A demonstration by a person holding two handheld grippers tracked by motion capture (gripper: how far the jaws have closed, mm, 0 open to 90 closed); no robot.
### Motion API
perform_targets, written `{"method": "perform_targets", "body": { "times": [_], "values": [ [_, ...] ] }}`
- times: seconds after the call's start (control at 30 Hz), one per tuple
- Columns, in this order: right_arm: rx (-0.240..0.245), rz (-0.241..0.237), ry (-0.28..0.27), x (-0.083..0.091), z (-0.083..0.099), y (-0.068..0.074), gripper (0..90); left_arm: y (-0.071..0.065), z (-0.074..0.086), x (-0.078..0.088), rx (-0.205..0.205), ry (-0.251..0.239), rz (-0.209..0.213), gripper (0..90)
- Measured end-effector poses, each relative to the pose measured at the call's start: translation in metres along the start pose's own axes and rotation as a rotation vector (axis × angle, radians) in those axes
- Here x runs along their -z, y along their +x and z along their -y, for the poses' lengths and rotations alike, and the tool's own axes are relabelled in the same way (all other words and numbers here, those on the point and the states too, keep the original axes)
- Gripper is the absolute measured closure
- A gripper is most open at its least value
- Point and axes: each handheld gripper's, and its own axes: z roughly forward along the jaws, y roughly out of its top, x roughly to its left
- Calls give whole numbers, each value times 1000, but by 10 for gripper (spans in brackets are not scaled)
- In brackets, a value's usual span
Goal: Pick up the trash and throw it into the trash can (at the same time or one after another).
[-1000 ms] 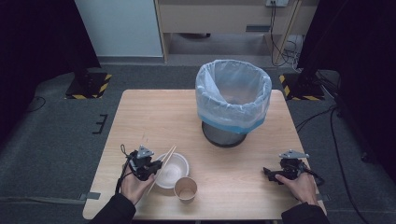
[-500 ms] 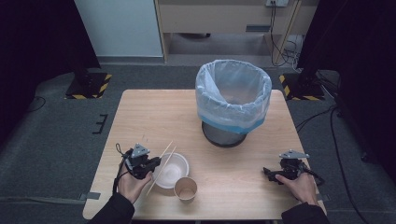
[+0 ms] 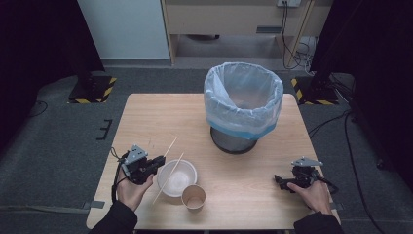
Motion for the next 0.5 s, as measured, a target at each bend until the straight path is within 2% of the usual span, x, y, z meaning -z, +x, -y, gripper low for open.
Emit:
{"method": "perform_targets", "body": {
  "times": [0.27, 0.5],
  "values": [
    [-2, -1, -11, 0, 1, 0, 22, -7, -21, 17, -33, -98, 19, 849],
    [-2, 0, -25, 0, 3, 0, 21, -12, -45, 24, -72, -173, 19, 849]
  ]
}}
